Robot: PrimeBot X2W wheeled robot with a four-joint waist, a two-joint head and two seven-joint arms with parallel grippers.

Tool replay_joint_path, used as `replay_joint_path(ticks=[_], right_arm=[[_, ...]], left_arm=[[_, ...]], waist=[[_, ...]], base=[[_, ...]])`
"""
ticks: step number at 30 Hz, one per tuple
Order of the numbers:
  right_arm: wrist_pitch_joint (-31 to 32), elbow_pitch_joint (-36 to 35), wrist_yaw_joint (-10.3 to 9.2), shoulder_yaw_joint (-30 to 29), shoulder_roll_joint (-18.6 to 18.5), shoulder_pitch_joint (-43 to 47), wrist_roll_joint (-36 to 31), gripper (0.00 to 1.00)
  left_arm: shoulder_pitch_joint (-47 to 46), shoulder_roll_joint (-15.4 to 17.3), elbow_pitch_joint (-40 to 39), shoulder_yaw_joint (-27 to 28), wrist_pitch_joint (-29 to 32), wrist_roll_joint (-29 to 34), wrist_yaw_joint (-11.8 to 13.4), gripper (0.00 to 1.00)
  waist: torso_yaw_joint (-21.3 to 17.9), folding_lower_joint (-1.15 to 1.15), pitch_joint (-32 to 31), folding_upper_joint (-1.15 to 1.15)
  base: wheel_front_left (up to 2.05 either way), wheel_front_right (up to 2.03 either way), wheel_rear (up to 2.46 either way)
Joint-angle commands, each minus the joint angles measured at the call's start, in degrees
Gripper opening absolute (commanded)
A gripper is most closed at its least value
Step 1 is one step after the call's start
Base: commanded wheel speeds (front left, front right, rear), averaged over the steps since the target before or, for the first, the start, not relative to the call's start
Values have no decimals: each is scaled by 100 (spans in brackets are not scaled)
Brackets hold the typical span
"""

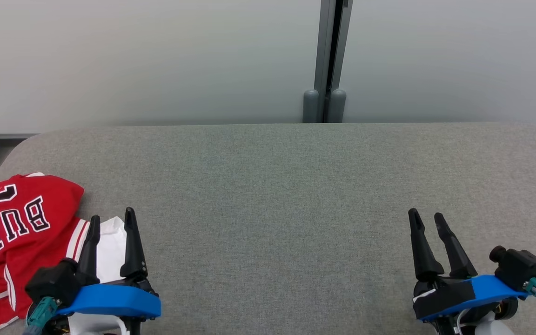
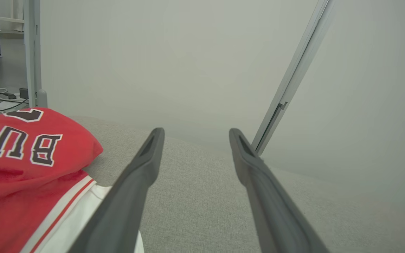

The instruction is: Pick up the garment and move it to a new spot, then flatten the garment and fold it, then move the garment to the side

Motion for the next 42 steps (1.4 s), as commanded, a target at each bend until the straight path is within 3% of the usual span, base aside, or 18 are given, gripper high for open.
replay_joint_path(ticks=[1, 42], right_arm=[[-56, -18, 11, 20, -44, -115, -112, 100], [-530, 116, 10, 41, -53, -196, -2177, 100]], left_arm=[[-34, 44, -20, -28, -53, 126, 8, 100], [-80, 158, 257, -289, -518, 1976, 210, 100]], waist=[[2, 0, 1, 0], [48, 0, 18, 0]], base=[[0, 0, 0], [0, 0, 0]])
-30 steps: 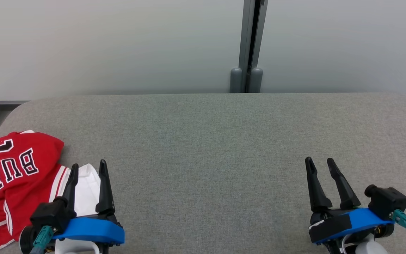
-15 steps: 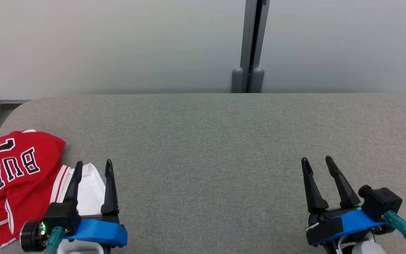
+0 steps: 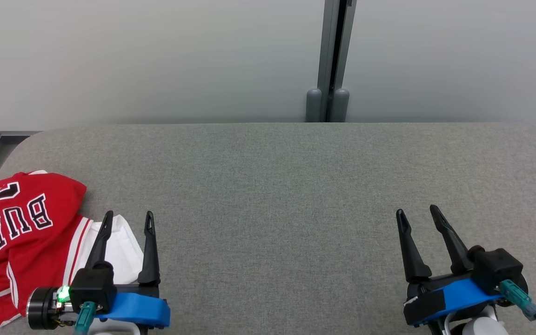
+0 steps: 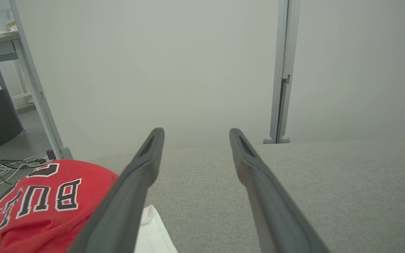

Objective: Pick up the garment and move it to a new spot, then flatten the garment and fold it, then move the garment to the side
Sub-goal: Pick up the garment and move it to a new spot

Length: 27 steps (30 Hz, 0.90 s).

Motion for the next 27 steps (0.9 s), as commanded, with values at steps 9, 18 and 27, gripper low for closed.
replay_joint_path(ticks=[9, 18, 27], right_arm=[[-56, 108, 2, -81, -38, -69, -193, 100], [-54, 244, 2, -127, -38, -122, -164, 100], [-54, 264, 2, -115, -38, -109, -141, 100]], left_arm=[[-24, 27, 97, -22, -55, 132, 52, 100], [-6, 22, 153, -20, -55, 100, 63, 100], [-16, 23, 181, -26, -55, 87, 67, 100]], waist=[[6, 0, -23, 0], [-15, 0, -38, 0], [5, 0, -37, 0]], base=[[0, 0, 0], [0, 0, 0], [0, 0, 0]])
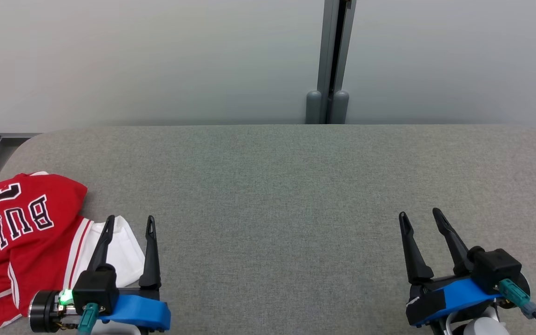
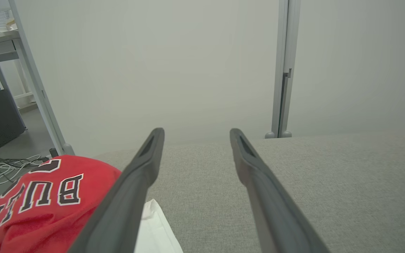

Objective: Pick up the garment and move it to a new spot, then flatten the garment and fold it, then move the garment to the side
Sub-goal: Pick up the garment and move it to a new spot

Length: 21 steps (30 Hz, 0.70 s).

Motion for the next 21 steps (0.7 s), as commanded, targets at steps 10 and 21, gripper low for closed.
replay_joint_path(ticks=[10, 21], right_arm=[[-22, -37, 1, 15, -34, 50, 39, 100], [-23, -23, 1, 71, -33, 95, 86, 100]], left_arm=[[-19, 98, -13, 73, -27, -22, 62, 100], [82, 175, -97, 250, -23, -73, 184, 100]], waist=[[285, 0, 30, 0], [880, 0, 46, 0]], base=[[0, 0, 0], [0, 0, 0]])
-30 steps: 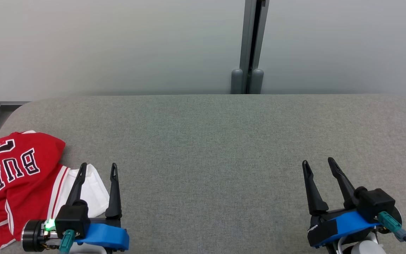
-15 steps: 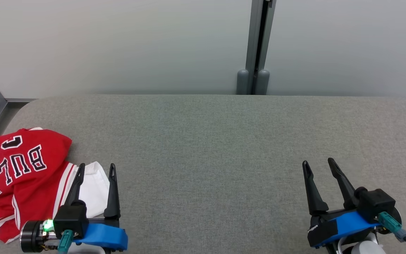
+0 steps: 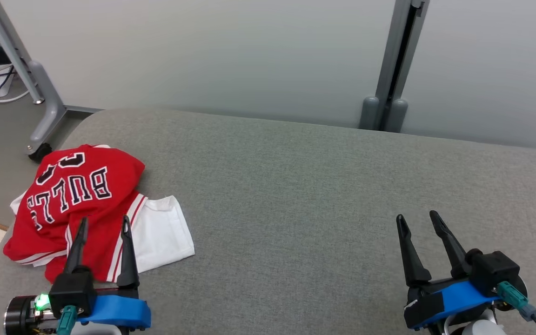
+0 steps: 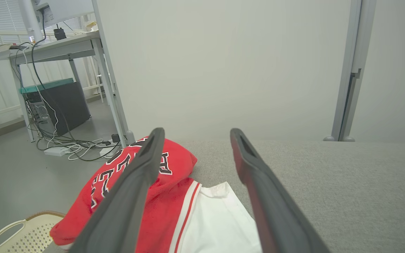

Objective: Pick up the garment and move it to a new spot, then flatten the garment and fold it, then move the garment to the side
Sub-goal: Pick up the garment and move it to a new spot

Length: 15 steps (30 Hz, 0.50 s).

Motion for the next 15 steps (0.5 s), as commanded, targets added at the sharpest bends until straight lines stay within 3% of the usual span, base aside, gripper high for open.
replay_joint_path(ticks=[1, 15], right_arm=[[-22, 2, 2, 7, -30, 59, 9, 100], [-21, 36, 2, 63, -31, 76, 33, 100]], left_arm=[[45, 35, -24, 40, -16, -27, 14, 100], [96, 128, -49, 188, -16, -119, 87, 100]], waist=[[82, 0, 48, 0], [1071, 0, 113, 0]], base=[[0, 0, 0], [0, 0, 0]])
